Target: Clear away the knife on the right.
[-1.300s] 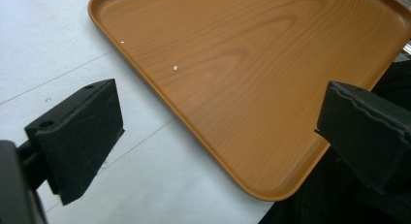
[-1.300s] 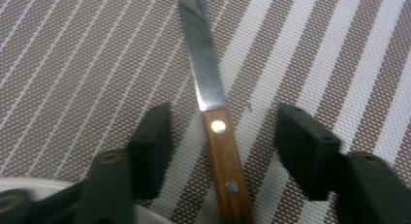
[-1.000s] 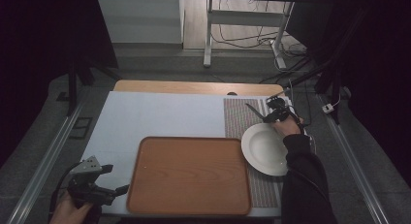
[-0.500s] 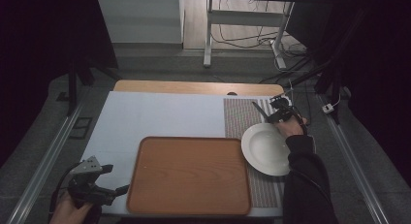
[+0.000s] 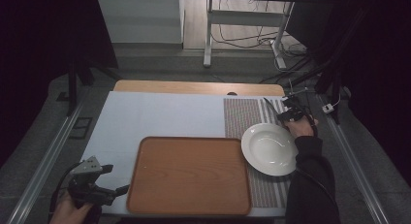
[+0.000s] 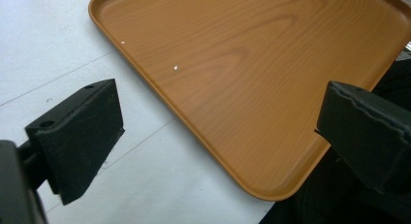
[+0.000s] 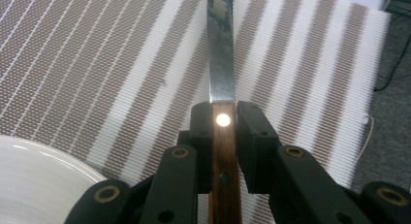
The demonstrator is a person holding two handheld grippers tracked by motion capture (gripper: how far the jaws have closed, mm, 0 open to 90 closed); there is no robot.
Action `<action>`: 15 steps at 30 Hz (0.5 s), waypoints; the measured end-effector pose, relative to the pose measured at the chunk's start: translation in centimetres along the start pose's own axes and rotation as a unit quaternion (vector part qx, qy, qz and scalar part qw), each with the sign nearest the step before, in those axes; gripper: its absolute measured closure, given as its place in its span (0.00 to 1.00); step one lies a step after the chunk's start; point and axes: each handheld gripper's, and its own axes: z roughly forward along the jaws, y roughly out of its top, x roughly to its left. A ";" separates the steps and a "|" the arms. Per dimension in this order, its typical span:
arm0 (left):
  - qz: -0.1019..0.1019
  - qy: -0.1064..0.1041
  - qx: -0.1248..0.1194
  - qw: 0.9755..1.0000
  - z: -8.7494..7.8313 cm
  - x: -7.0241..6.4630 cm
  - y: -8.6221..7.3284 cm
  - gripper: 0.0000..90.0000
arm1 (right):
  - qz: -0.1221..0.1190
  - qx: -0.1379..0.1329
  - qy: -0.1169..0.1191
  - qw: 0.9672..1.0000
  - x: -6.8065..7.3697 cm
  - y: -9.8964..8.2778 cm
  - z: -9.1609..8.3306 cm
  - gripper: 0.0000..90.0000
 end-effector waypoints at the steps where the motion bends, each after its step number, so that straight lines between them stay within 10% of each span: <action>1: 0.000 0.000 0.000 1.000 0.0 0.0 0.0 0.03 | 0.003 -0.002 -0.001 1.000 -0.2 -0.1 -0.2 0.87; 15: 0.000 0.002 0.001 1.000 0.0 0.0 0.0 0.03 | 0.018 -0.023 0.009 1.000 -0.5 -0.9 -3.0 0.87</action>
